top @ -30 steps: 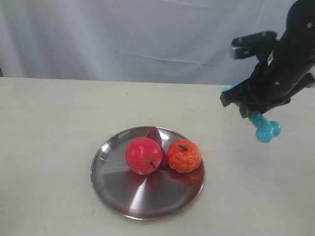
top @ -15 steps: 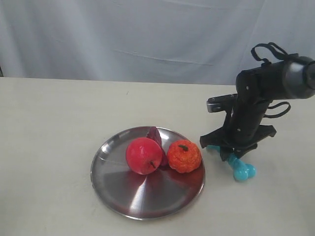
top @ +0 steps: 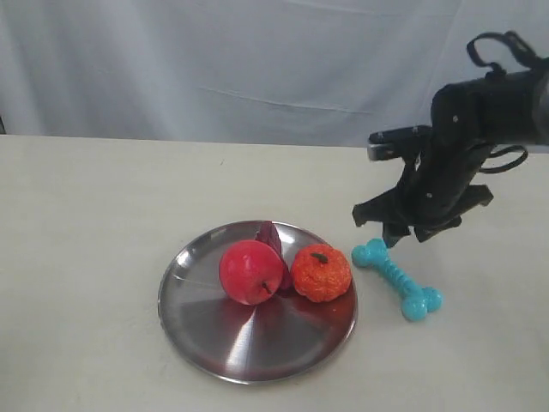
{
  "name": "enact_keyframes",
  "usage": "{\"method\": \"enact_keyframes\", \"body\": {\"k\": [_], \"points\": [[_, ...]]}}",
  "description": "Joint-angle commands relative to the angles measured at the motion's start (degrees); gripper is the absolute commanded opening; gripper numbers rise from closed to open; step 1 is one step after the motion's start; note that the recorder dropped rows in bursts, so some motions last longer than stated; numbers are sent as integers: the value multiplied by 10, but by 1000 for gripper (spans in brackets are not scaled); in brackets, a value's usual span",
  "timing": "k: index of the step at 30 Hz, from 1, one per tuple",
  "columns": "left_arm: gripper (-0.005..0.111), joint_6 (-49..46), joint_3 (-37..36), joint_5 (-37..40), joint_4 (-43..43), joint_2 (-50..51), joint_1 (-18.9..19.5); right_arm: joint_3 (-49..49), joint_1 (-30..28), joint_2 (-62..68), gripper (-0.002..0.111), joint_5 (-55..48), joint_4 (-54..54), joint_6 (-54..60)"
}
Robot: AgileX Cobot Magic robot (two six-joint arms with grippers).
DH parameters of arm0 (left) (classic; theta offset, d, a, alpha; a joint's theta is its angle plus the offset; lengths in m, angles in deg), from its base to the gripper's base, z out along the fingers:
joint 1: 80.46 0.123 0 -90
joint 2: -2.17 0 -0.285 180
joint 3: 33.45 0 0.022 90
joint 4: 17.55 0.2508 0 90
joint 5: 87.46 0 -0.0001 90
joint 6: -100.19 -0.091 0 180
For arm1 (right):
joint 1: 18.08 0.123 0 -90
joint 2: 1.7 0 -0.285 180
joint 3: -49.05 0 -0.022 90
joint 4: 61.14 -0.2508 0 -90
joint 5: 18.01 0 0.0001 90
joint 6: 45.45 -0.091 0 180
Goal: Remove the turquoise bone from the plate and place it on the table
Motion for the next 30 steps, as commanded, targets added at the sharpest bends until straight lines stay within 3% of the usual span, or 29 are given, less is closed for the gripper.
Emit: {"method": "enact_keyframes", "body": {"k": [1, 8, 19, 30], "points": [[0, 2, -1, -3, -1, -1, -4, 3, -2, -95, 28, -2, -1, 5], [0, 2, -1, -3, -1, -1, -4, -24, -2, -279, -1, 85, -1, 4], [0, 2, -1, -3, -1, -1, -4, -177, 0, -606, -1, 290, 23, 4], [0, 2, -1, -3, -1, -1, -4, -332, 0, -869, -1, 348, 67, -33]]}}
